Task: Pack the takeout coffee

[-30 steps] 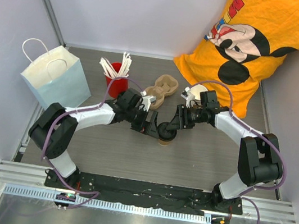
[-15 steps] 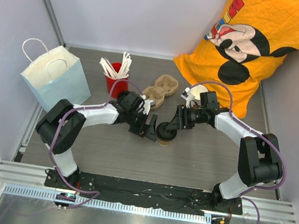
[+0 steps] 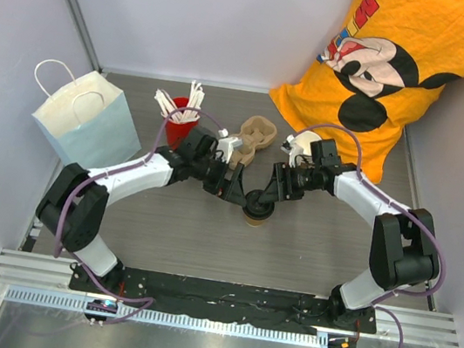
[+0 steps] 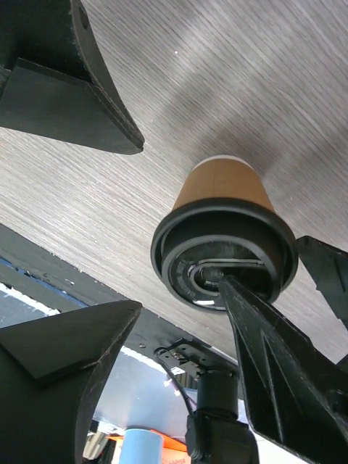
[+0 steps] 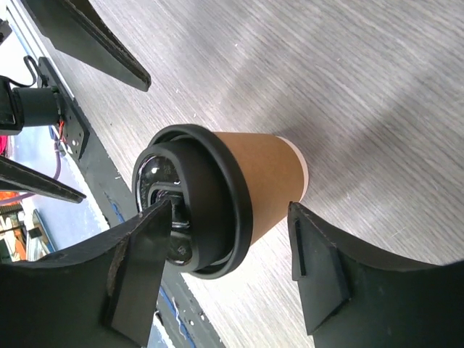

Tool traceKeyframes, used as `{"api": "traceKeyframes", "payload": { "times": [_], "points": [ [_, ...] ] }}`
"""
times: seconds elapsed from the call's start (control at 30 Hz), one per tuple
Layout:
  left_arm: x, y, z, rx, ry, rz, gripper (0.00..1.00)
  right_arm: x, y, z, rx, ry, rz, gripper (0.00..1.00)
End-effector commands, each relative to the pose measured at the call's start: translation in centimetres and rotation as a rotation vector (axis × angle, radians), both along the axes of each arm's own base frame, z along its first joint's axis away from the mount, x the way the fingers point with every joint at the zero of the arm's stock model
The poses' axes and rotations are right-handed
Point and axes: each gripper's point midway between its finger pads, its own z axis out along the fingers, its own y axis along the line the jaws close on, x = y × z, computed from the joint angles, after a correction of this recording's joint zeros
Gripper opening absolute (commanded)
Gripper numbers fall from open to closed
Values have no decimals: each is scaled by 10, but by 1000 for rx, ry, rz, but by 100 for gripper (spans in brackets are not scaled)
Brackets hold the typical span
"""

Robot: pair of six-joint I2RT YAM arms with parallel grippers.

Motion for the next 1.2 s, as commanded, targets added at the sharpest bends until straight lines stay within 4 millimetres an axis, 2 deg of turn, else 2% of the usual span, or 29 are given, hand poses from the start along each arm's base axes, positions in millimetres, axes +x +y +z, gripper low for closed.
{"api": "traceKeyframes", "payload": {
  "times": [0.0,0.17,0.3,0.47,0.57,0.7,0.87,1.17],
  "points": [
    [3,-6,29,-52,-63,-47,87,7,0,32,39,-72,16,72],
    [17,-12,32,-43,-79,-37,87,9,0,49,113,-61,34,73],
    [26,-19,33,-42,-79,-33,87,15,-12,55,137,-60,0,74],
    [21,-30,23,-17,-73,-61,87,20,-30,45,119,-66,-38,72],
    [16,-38,16,2,-72,-82,86,21,-37,36,111,-48,-48,66],
    [13,-45,10,23,-71,-94,86,20,-39,24,110,-16,-41,60],
    [15,-45,1,61,-79,-89,86,17,-37,11,114,24,-28,56],
    [20,-40,-12,109,-81,-64,86,12,-35,1,116,39,-17,55]
  ]
}}
